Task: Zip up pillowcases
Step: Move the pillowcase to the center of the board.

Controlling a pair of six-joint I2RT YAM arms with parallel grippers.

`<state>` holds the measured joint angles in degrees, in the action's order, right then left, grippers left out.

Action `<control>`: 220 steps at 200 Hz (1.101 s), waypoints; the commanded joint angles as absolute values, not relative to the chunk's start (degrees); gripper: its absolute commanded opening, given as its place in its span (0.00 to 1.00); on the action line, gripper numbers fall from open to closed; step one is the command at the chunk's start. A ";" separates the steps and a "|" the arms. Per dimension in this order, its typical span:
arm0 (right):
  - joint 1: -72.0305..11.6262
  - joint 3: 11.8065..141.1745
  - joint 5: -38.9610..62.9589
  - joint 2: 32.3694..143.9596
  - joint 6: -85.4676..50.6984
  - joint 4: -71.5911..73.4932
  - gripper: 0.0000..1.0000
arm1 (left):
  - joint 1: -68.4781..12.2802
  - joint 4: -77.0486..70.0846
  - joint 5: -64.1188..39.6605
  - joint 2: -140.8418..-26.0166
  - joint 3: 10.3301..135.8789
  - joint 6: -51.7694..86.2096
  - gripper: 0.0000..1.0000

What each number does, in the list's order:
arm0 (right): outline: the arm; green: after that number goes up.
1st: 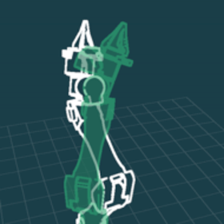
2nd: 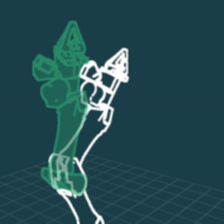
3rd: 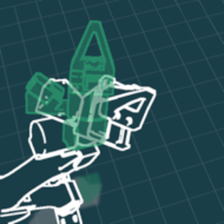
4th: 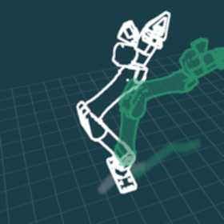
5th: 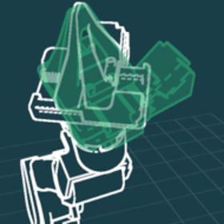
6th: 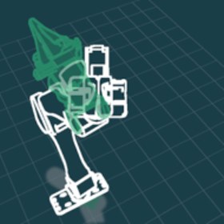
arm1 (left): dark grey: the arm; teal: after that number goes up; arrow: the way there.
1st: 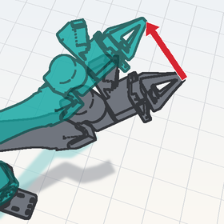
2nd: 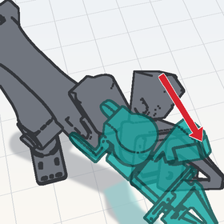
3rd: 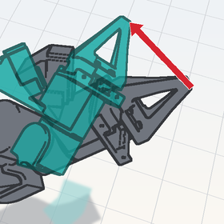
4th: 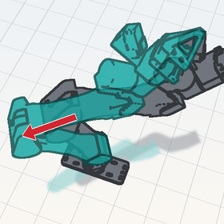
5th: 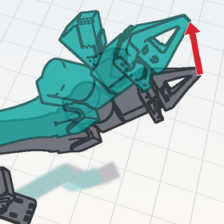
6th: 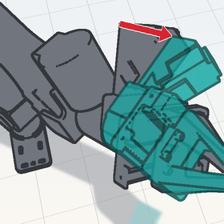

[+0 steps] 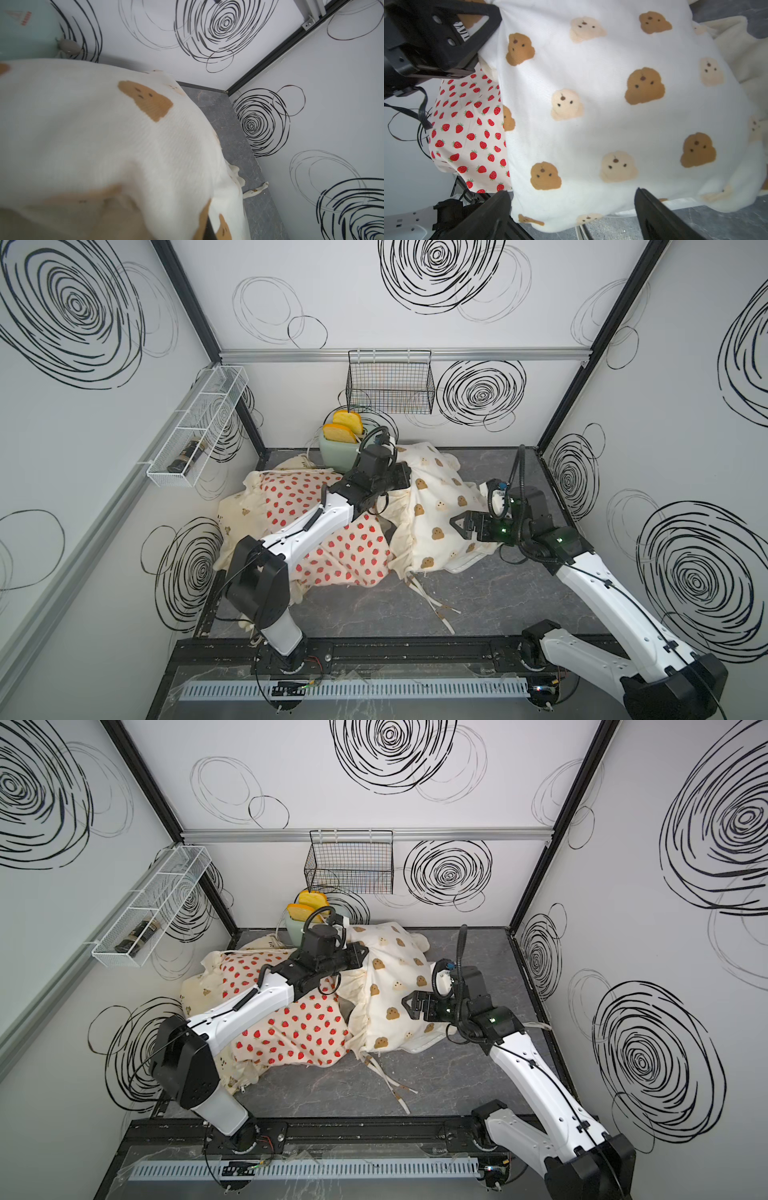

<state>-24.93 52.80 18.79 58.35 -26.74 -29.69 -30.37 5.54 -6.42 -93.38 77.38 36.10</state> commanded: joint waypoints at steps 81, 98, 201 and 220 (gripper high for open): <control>-27.24 49.86 17.53 60.89 -26.92 -28.00 0.97 | -28.52 9.72 -4.54 -84.83 74.89 27.63 0.74; -27.28 49.41 18.18 60.45 -26.55 -27.82 0.97 | -28.25 12.43 -1.55 -80.36 71.98 26.48 0.84; -36.92 45.08 12.32 56.86 -28.35 -27.72 0.97 | -40.28 13.37 -2.04 -55.49 44.59 40.04 0.86; -37.12 44.08 12.35 56.58 -29.05 -27.30 0.97 | -44.61 13.11 -0.05 -54.71 40.79 42.79 0.83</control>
